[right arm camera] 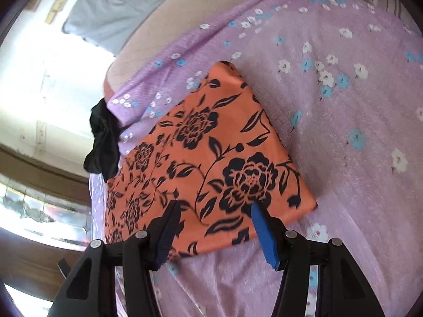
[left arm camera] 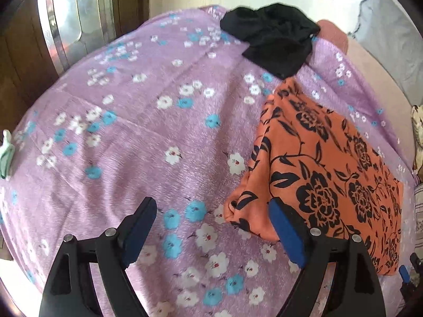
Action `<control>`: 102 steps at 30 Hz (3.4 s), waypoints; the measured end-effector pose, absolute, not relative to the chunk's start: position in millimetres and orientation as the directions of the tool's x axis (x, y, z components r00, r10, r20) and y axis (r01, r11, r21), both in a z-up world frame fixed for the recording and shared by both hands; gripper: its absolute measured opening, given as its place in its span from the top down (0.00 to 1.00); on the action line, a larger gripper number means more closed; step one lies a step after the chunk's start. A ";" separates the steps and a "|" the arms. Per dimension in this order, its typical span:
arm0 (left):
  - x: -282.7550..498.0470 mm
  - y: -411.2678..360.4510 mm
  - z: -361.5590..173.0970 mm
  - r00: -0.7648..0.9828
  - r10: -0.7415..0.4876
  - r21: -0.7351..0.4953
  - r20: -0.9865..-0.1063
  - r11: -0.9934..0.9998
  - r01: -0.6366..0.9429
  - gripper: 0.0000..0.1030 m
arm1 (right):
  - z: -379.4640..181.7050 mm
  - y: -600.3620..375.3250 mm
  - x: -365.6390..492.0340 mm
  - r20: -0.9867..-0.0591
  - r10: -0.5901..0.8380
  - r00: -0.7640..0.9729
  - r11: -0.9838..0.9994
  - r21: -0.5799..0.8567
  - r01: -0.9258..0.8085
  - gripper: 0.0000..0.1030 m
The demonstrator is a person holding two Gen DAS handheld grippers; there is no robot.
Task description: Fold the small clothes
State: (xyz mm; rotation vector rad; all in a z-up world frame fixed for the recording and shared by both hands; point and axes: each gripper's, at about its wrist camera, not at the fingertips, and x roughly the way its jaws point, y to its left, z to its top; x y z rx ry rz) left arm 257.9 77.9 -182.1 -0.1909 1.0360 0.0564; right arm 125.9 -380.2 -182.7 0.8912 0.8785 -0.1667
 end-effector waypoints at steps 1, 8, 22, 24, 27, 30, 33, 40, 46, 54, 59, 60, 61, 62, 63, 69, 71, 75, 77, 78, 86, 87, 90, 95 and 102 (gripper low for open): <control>253.6 78.3 -179.5 0.518 -0.041 -0.128 -0.855 0.983 -0.134 0.15 | -183.0 -378.2 124.7 -0.723 0.224 0.653 0.643 0.613 0.459 0.42; 267.6 79.6 -204.8 0.457 0.020 -0.056 -0.889 0.987 -0.152 0.16 | -214.3 -393.0 125.3 -0.786 0.210 0.582 0.599 0.574 0.558 0.42; 298.7 34.8 -177.3 0.582 0.016 -0.006 -0.813 0.999 -0.036 0.16 | -184.2 -424.0 196.3 -0.678 0.193 0.709 0.581 0.662 0.474 0.41; 308.4 29.9 -198.1 0.516 0.042 0.016 -0.855 0.998 -0.056 0.16 | -190.4 -438.5 222.7 -0.668 0.172 0.724 0.562 0.670 0.485 0.41; 316.1 38.9 -211.4 0.463 0.015 -0.035 -0.886 0.994 -0.101 0.14 | -202.3 -460.5 253.8 -0.655 0.123 0.746 0.530 0.678 0.508 0.41; 320.6 52.1 -214.7 0.421 -0.045 -0.117 -0.906 0.982 -0.147 0.10 | -233.7 -476.8 275.4 -0.728 0.086 0.681 0.481 0.629 0.611 0.38; 320.3 61.2 -218.5 0.402 -0.073 -0.157 -0.913 0.971 -0.180 0.09 | -234.1 -472.4 282.8 -0.746 0.031 0.665 0.498 0.588 0.637 0.37; 309.1 63.2 -197.9 0.437 -0.022 -0.114 -0.899 0.976 -0.186 0.09 | -171.7 -363.1 329.9 -0.659 0.136 0.740 0.724 0.575 0.380 0.37; 307.6 85.1 -205.5 0.397 -0.044 -0.142 -0.917 0.965 -0.222 0.09 | -175.0 -215.8 393.7 -0.577 0.510 0.638 0.686 0.721 0.103 0.37; 311.8 86.0 -209.8 0.380 -0.048 -0.134 -0.924 0.970 -0.204 0.09 | -252.4 -132.8 437.3 -0.568 0.616 0.546 0.546 0.807 0.224 0.39; 314.4 81.5 -203.7 0.408 -0.037 -0.126 -0.912 0.973 -0.193 0.09 | -231.4 -137.3 424.9 -0.589 0.601 0.540 0.586 0.784 0.203 0.38; 313.3 80.0 -199.9 0.424 -0.034 -0.124 -0.905 0.975 -0.186 0.09 | -224.4 -145.6 416.3 -0.577 0.604 0.550 0.582 0.791 0.191 0.38; 311.8 78.2 -195.6 0.440 -0.033 -0.122 -0.898 0.977 -0.176 0.09 | -218.7 -154.3 407.5 -0.567 0.604 0.561 0.577 0.796 0.183 0.38; 309.7 75.6 -191.5 0.455 -0.028 -0.115 -0.890 0.980 -0.165 0.09 | -213.3 -164.3 396.3 -0.562 0.598 0.572 0.577 0.797 0.180 0.38; 308.1 73.6 -189.2 0.466 -0.022 -0.107 -0.885 0.982 -0.158 0.09 | -207.5 -180.8 377.7 -0.560 0.580 0.592 0.581 0.793 0.181 0.38; 305.4 43.0 -199.0 0.465 0.051 0.029 -0.884 0.998 -0.055 0.09 | -197.0 -257.7 288.0 -0.633 0.438 0.638 0.649 0.714 0.263 0.38; 308.8 39.9 -216.4 0.423 0.058 0.037 -0.904 0.998 -0.057 0.09 | -206.1 -283.7 259.5 -0.675 0.393 0.624 0.651 0.683 0.329 0.37; 303.8 45.7 -212.1 0.425 0.046 0.013 -0.904 0.997 -0.079 0.09 | -218.0 -331.2 203.8 -0.706 0.354 0.614 0.597 0.676 0.432 0.38; 296.9 47.2 -210.0 0.423 0.042 0.011 -0.905 0.997 -0.077 0.09 | -212.9 -346.5 180.7 -0.704 0.325 0.631 0.593 0.672 0.443 0.37; 289.8 49.7 -208.3 0.421 0.032 -0.001 -0.906 0.997 -0.077 0.09 | -208.3 -354.9 166.9 -0.691 0.319 0.649 0.586 0.682 0.438 0.37; 234.5 56.6 -215.1 0.345 -0.282 -0.320 -0.895 0.946 -0.058 0.09 | -209.0 -381.4 103.4 -0.626 0.326 0.708 0.453 0.761 0.464 0.35; 228.6 56.6 -213.5 0.355 -0.335 -0.374 -0.873 0.926 -0.046 0.09 | -213.6 -383.9 96.5 -0.625 0.329 0.708 0.430 0.767 0.476 0.34; 225.5 58.1 -220.2 0.332 -0.508 -0.553 -0.795 0.831 -0.053 0.09 | -225.9 -389.4 84.9 -0.638 0.323 0.699 0.395 0.762 0.513 0.33; 242.4 58.7 -225.4 0.386 -0.576 -0.652 -0.720 0.752 -0.096 0.09 | -244.1 -399.1 83.9 -0.665 0.313 0.678 0.349 0.744 0.569 0.32; 273.5 47.1 -233.1 0.430 -0.629 -0.725 -0.647 0.682 -0.094 0.09 | -252.6 -403.8 109.7 -0.621 0.295 0.726 0.331 0.779 0.532 0.27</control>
